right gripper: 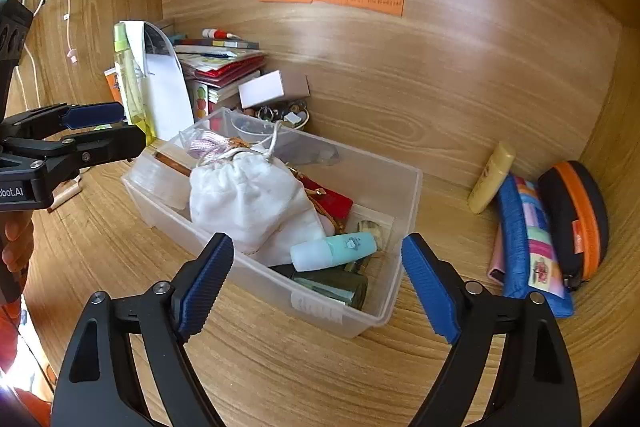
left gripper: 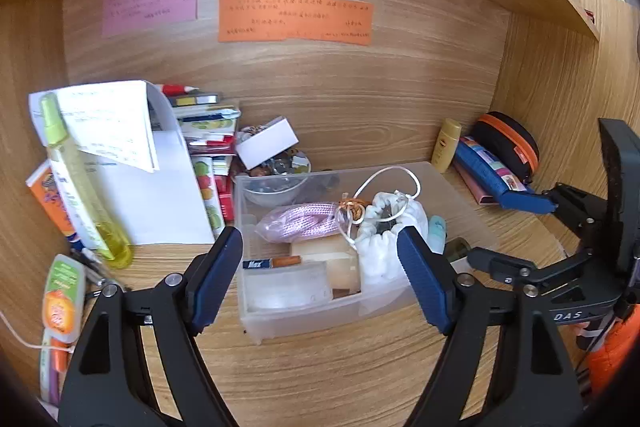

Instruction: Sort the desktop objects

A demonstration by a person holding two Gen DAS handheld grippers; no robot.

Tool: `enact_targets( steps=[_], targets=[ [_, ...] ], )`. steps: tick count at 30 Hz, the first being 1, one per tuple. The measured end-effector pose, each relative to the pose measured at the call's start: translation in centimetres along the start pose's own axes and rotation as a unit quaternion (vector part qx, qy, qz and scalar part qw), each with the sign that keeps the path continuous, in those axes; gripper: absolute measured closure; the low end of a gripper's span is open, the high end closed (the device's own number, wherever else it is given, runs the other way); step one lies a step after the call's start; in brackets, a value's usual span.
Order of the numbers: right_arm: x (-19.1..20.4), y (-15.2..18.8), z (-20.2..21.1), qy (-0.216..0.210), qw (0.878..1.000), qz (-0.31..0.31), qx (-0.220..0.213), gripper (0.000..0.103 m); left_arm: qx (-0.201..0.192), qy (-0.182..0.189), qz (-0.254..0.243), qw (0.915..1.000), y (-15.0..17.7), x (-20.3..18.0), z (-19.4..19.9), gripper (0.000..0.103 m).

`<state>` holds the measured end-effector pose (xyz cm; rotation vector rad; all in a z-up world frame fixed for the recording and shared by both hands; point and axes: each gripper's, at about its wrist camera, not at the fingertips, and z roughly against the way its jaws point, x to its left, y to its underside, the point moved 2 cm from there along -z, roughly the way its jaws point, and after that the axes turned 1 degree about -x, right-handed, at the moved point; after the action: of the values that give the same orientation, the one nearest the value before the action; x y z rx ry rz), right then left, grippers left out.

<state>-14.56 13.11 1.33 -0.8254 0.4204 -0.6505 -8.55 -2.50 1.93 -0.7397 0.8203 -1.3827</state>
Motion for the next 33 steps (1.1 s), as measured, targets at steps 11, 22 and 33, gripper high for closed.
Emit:
enact_targets(
  steps=[11,22,33],
  targets=[
    [0.9,1.0,3.1,0.012,0.999,-0.008,-0.034,0.014,-0.007,-0.039,-0.002,0.9992,1.7,-0.7,1.3,0.012],
    [1.7,2.5,5.0,0.028,0.997,-0.031,-0.070,0.005,-0.001,-0.055,0.000,0.9985,3.2,-1.7,1.4,0.012],
    [1.8,3.5,5.6,0.025,0.996,-0.051,-0.065,0.005,0.000,-0.052,0.001,0.9987,4.0,-2.2,1.4,0.012]
  ],
)
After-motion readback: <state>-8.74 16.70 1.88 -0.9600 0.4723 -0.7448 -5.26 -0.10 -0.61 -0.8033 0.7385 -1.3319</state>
